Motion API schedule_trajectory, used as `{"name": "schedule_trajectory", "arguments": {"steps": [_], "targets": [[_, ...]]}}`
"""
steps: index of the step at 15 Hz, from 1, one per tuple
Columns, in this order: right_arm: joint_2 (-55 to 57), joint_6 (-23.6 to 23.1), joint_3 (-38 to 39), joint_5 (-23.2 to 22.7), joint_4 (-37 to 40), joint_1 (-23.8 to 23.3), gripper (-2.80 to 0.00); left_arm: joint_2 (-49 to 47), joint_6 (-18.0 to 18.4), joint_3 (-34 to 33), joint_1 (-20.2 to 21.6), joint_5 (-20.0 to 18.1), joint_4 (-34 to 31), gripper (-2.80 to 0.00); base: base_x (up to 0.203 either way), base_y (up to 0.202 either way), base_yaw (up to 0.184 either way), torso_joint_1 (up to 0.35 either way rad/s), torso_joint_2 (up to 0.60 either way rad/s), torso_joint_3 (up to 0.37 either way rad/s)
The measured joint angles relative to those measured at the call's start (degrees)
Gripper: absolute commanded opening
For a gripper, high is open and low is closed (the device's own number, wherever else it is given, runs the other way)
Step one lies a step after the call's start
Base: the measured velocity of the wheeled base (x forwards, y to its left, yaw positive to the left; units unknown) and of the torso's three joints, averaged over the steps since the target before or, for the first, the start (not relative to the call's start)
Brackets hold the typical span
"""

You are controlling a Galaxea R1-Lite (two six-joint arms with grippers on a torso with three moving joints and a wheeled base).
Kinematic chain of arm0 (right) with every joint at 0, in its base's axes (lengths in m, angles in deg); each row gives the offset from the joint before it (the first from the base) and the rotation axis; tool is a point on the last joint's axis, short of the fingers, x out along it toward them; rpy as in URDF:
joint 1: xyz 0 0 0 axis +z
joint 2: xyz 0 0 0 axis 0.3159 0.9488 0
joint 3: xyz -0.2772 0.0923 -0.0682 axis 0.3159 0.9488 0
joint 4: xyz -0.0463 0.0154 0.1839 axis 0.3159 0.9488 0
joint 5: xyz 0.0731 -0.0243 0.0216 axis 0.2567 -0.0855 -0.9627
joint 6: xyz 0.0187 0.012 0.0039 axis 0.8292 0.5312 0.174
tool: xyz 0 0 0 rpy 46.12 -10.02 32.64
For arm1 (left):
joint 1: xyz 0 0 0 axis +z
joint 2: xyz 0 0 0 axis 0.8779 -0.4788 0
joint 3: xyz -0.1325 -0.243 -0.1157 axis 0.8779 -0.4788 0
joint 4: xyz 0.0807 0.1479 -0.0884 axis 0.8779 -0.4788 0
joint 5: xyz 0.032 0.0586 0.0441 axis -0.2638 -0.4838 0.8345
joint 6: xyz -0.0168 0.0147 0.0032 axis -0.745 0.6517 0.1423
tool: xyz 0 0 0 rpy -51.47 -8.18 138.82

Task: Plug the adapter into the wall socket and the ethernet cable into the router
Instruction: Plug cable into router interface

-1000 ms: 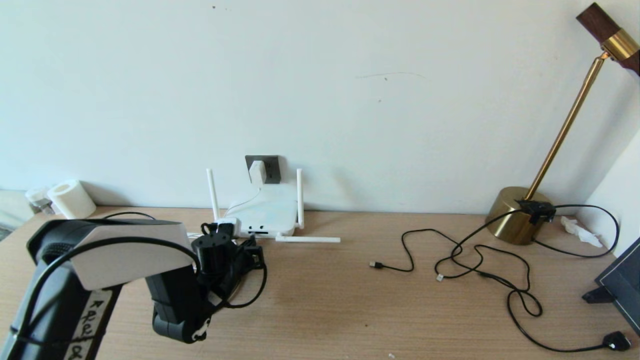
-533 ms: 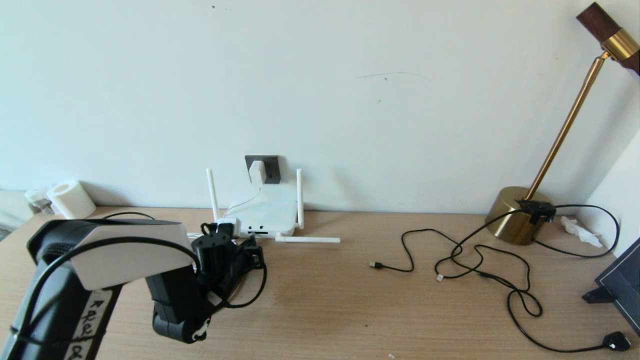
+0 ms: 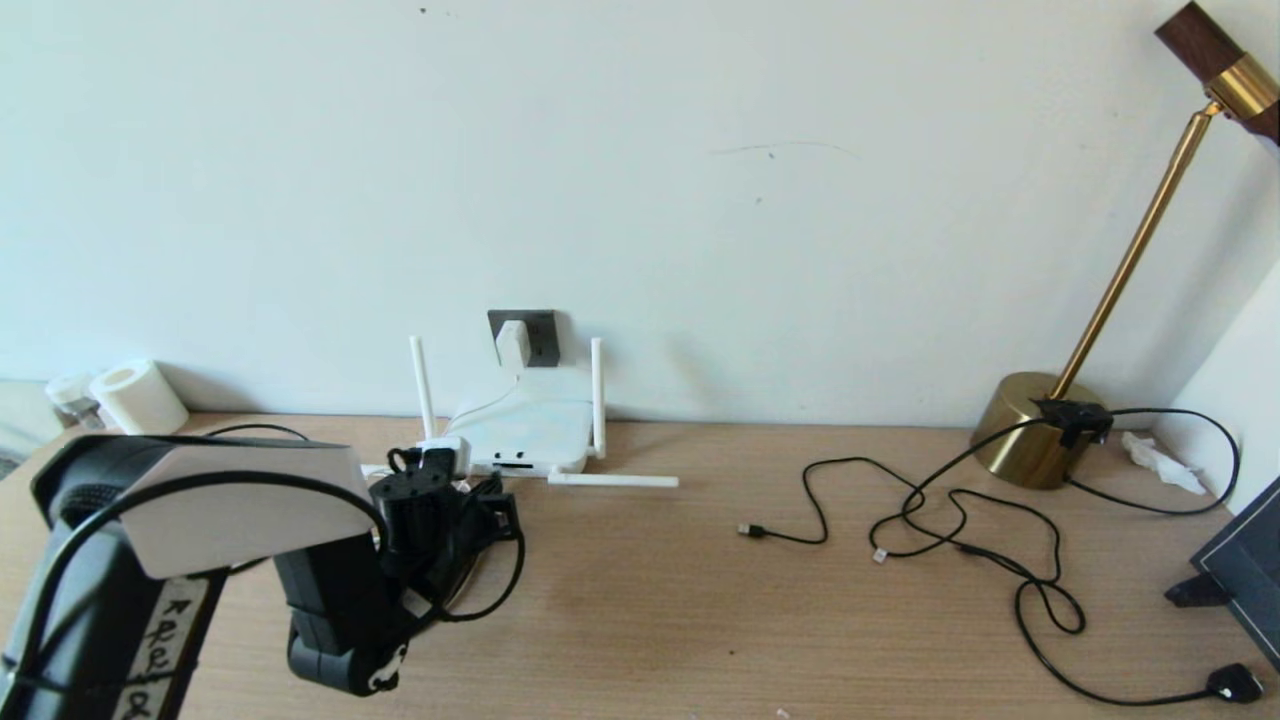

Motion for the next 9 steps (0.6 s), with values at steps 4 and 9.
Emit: {"name": "schedule_trajectory", "arguments": {"steps": [4, 9], "targets": [[0.0, 0.06, 0.0, 0.0, -0.02, 0.0, -2.8, 0.68, 0.04, -1.78, -0.06, 0.01, 0.5, -2.8, 0.0, 0.0, 0.0, 0.0, 0.0, 0.0], [0.0, 0.05, 0.0, 0.0, -0.02, 0.0, -2.8, 1.36, 0.05, -2.58, -0.06, 0.03, 0.5, -2.8, 0.0, 0.0, 0.0, 0.0, 0.0, 0.0]]}}
